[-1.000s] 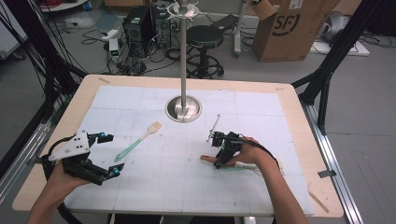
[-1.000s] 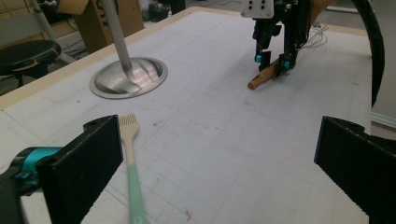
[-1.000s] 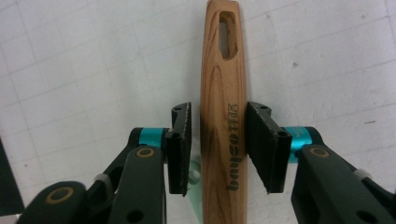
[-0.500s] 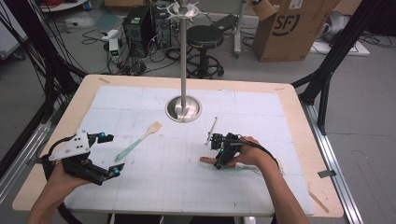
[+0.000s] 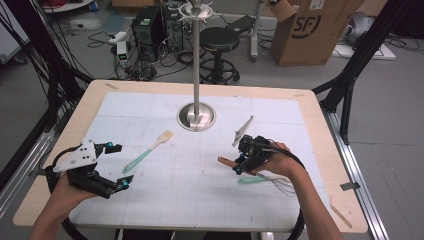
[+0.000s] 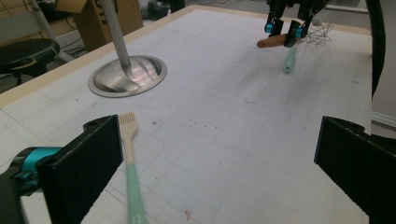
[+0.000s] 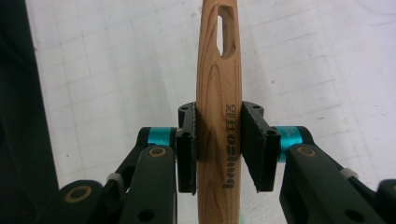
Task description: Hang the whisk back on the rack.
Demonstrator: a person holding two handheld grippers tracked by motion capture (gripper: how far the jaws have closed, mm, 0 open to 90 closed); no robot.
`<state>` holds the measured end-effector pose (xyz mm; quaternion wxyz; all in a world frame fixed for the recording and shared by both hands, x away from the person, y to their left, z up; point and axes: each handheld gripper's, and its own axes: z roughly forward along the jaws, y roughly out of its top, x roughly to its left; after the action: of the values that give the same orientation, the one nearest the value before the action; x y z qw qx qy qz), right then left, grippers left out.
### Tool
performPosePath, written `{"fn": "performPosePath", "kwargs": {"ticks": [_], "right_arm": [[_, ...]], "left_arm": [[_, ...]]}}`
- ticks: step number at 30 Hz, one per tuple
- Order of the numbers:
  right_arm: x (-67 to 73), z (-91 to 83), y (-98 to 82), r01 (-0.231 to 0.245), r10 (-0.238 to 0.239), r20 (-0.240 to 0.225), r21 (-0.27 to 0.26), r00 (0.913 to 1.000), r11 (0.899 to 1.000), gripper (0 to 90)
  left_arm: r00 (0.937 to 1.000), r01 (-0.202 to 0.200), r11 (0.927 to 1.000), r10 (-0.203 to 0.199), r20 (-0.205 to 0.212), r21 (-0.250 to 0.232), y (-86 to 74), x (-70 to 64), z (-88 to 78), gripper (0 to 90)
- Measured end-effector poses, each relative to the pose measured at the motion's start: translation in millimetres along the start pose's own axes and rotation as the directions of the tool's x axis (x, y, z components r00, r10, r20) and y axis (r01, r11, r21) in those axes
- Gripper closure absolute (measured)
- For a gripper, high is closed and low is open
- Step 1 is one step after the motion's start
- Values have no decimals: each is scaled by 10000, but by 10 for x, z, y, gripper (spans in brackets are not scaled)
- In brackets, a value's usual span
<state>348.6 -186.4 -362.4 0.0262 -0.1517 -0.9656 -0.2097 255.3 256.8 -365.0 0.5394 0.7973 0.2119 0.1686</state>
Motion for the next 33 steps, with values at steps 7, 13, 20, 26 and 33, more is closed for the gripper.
{"fn": "performPosePath", "kwargs": {"ticks": [7,13,20,26,33], "right_arm": [[11,-206,-76,-247,270,283,-795,9992,9965,682],[29,-404,-123,-399,470,430,-1544,9980,9872,683],[72,-672,-187,-482,637,631,-2216,9960,9739,683],[82,-797,-218,-499,751,890,-2573,9932,9650,683],[96,-1026,-145,-227,834,1660,-3383,9826,9408,683]], "left_arm": [[10000,-34,10000,34,13,29,1,-2,2,17],[10000,-16,10000,16,19,20,0,-5,9,17],[10000,-8,10000,8,62,44,0,-14,23,17],[10000,-24,10000,24,56,75,-1,-9,27,16],[10000,50,10000,-50,45,-2,-1,-6,23,17]]}}
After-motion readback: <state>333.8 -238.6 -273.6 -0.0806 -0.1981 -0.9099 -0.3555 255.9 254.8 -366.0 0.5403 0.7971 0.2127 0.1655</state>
